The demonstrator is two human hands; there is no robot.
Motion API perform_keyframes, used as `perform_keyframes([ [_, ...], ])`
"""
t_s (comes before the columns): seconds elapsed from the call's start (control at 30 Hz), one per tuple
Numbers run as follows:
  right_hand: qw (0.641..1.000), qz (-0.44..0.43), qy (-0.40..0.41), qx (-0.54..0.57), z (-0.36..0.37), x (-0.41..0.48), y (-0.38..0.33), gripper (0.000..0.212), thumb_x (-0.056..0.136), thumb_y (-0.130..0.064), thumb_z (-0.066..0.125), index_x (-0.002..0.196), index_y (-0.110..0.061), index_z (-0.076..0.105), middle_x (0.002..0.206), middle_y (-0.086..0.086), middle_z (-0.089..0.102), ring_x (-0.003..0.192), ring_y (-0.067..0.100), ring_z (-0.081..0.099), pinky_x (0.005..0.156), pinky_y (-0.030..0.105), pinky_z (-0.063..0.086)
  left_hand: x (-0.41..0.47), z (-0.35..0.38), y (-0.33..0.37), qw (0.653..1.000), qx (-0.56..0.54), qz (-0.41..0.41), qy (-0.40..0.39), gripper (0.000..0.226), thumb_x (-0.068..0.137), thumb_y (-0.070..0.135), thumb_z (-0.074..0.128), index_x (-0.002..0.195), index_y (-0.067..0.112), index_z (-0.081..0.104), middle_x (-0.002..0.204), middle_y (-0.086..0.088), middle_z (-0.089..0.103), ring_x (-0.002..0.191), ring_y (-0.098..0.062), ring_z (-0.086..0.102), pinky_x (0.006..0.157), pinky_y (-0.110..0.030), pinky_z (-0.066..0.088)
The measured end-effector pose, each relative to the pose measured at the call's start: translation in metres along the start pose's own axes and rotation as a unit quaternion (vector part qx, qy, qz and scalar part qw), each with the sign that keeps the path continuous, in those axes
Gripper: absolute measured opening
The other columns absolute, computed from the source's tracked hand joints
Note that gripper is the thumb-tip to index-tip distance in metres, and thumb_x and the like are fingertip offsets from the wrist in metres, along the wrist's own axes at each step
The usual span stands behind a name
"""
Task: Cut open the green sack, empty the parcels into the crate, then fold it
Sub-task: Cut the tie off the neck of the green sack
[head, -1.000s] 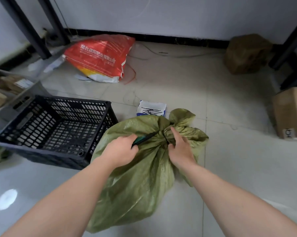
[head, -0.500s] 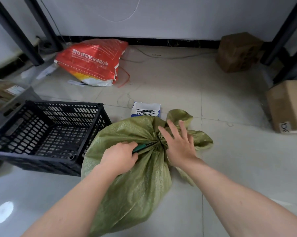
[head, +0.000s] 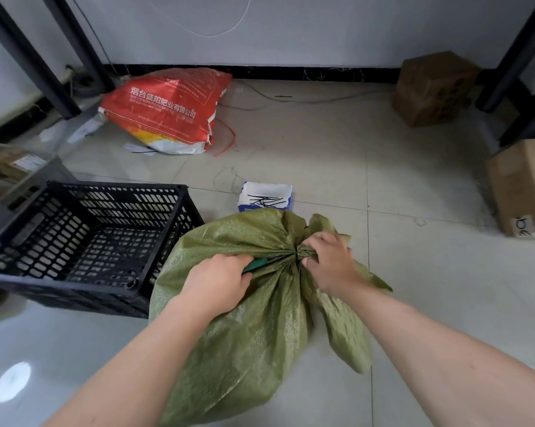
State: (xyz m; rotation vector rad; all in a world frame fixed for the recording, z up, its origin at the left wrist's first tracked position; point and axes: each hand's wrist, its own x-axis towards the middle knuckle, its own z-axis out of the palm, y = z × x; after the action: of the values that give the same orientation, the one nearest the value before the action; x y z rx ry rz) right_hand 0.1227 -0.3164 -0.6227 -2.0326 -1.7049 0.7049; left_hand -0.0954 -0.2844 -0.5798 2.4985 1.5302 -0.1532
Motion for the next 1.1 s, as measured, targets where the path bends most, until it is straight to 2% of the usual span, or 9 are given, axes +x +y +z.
perform_keyframes([
  [0.1, 0.999, 0.003, -0.013, 0.041, -0.006, -0.003, 0.0, 0.028, 0.095, -0.026, 0.052, 0.123, -0.023, 0.055, 0.144, 0.001, 0.047, 0.146, 0.019, 0.024, 0.117, 0.047, 0.021, 0.002, -0.001, -0.002, 1.0, -0.004, 0.017, 0.004, 0.031, 0.099, 0.039, 0.043, 0.126, 0.03, 0.054, 0.102, -0.001, 0.068, 0.087, -0.028, 0.065, 0.074, -0.039, 0.056],
  [0.13, 0.998, 0.005, -0.009, 0.056, -0.008, -0.003, -0.001, 0.026, 0.094, -0.027, 0.052, 0.12, -0.024, 0.056, 0.135, 0.0, 0.055, 0.138, 0.022, 0.038, 0.112, 0.045, 0.029, 0.002, -0.002, -0.003, 1.0, -0.014, 0.026, -0.002, 0.033, 0.099, 0.04, 0.043, 0.129, 0.029, 0.053, 0.103, -0.002, 0.068, 0.088, -0.029, 0.065, 0.075, -0.039, 0.056],
  [0.2, 0.995, 0.006, -0.005, 0.096, -0.012, -0.004, -0.004, 0.021, 0.093, -0.027, 0.052, 0.114, -0.026, 0.056, 0.1, -0.007, 0.064, 0.098, 0.017, 0.061, 0.088, 0.036, 0.043, 0.001, -0.004, -0.007, 0.998, -0.044, 0.044, -0.023, 0.036, 0.1, 0.044, 0.044, 0.129, 0.025, 0.052, 0.102, -0.004, 0.069, 0.087, -0.028, 0.065, 0.077, -0.038, 0.054],
  [0.27, 0.991, 0.015, -0.013, 0.129, -0.016, -0.003, -0.01, 0.025, 0.093, -0.026, 0.051, 0.118, -0.024, 0.055, 0.09, -0.008, 0.062, 0.08, 0.012, 0.057, 0.077, 0.03, 0.04, 0.0, -0.01, -0.01, 0.995, -0.072, 0.055, -0.033, 0.035, 0.1, 0.044, 0.045, 0.123, 0.021, 0.057, 0.1, -0.003, 0.071, 0.088, -0.026, 0.064, 0.076, -0.036, 0.051],
  [0.37, 0.979, 0.034, -0.008, 0.202, -0.021, 0.0, -0.02, 0.032, 0.091, -0.023, 0.053, 0.123, -0.024, 0.056, 0.109, -0.005, 0.066, 0.1, 0.015, 0.061, 0.089, 0.032, 0.046, 0.0, -0.025, -0.015, 0.99, -0.129, 0.049, -0.027, 0.029, 0.099, 0.043, 0.048, 0.108, 0.02, 0.064, 0.086, 0.0, 0.07, 0.079, -0.022, 0.064, 0.069, -0.033, 0.049],
  [0.53, 0.93, 0.048, -0.045, 0.362, -0.032, 0.002, -0.035, 0.027, 0.087, -0.011, 0.056, 0.106, -0.027, 0.065, 0.093, -0.002, 0.071, 0.084, 0.015, 0.066, 0.079, 0.033, 0.053, -0.001, -0.042, -0.026, 0.956, -0.29, 0.014, -0.043, 0.022, 0.096, 0.039, 0.057, 0.076, 0.031, 0.058, 0.064, 0.003, 0.064, 0.05, -0.008, 0.058, 0.053, -0.02, 0.05],
  [0.73, 0.888, 0.046, -0.1, 0.447, -0.038, 0.001, -0.037, 0.028, 0.089, -0.002, 0.056, 0.111, -0.015, 0.066, 0.098, 0.009, 0.07, 0.083, 0.02, 0.067, 0.083, 0.037, 0.054, -0.002, -0.054, -0.036, 0.968, -0.234, 0.027, -0.087, 0.024, 0.096, 0.041, 0.056, 0.074, 0.031, 0.058, 0.063, 0.007, 0.067, 0.053, -0.007, 0.063, 0.063, -0.025, 0.052],
  [0.93, 0.896, 0.013, -0.106, 0.43, -0.045, 0.004, -0.038, 0.026, 0.088, -0.001, 0.058, 0.103, -0.02, 0.07, 0.093, 0.004, 0.072, 0.084, 0.017, 0.067, 0.084, 0.035, 0.053, -0.003, -0.063, -0.033, 0.974, -0.202, 0.04, -0.091, 0.033, 0.097, 0.039, 0.055, 0.065, 0.03, 0.053, 0.058, 0.01, 0.067, 0.051, -0.006, 0.062, 0.067, -0.027, 0.053],
  [1.1, 0.91, 0.003, -0.096, 0.404, -0.047, 0.008, -0.039, 0.029, 0.08, -0.011, 0.063, 0.106, -0.021, 0.071, 0.101, 0.008, 0.073, 0.089, 0.018, 0.067, 0.091, 0.038, 0.051, -0.005, -0.065, -0.035, 0.94, -0.31, 0.007, -0.141, 0.035, 0.097, 0.036, 0.057, 0.07, 0.014, 0.057, 0.058, -0.001, 0.066, 0.051, -0.018, 0.06, 0.062, -0.031, 0.054],
])
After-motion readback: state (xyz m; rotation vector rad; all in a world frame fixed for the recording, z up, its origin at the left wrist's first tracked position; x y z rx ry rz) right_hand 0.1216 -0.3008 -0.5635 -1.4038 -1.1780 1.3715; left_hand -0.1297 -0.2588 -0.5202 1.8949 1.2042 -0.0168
